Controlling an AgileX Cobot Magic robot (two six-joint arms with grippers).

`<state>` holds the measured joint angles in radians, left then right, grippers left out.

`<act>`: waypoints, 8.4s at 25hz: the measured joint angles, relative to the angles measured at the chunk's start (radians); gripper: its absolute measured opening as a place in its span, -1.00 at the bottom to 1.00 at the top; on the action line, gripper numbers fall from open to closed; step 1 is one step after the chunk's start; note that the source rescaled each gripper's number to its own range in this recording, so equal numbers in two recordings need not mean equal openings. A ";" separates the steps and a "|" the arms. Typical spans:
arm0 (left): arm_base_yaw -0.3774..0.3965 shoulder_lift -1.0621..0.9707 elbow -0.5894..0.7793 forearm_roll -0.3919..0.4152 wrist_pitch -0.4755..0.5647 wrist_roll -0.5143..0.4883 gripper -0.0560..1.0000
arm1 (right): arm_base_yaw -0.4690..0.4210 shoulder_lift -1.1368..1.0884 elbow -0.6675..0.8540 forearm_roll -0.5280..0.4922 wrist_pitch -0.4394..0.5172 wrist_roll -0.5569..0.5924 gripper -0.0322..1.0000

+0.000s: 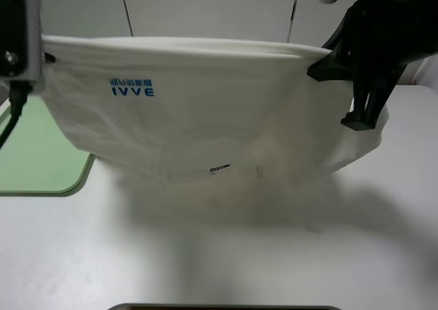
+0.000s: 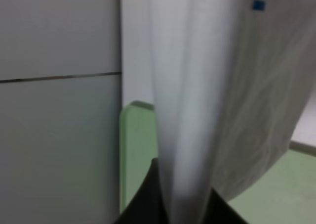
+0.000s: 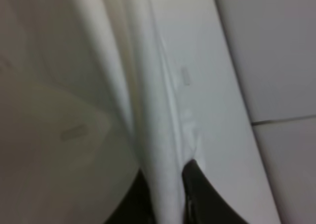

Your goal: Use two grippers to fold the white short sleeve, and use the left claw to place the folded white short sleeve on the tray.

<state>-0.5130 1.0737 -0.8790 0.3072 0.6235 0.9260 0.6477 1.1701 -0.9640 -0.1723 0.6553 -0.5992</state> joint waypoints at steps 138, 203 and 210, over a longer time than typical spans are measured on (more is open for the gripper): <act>0.185 0.655 -0.108 0.354 -0.740 -0.470 -0.89 | -0.404 0.459 -0.082 -0.343 -0.529 0.176 -0.85; 0.170 0.594 -0.045 0.188 -0.369 -0.657 0.98 | -0.415 0.432 -0.094 0.106 0.094 -0.021 1.00; 0.170 0.416 -0.112 0.181 -0.080 -0.775 0.98 | -0.415 0.331 -0.094 0.128 0.129 0.126 1.00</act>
<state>-0.3431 1.4892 -0.9913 0.4885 0.5431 0.1510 0.2326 1.5016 -1.0579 -0.0448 0.7840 -0.4728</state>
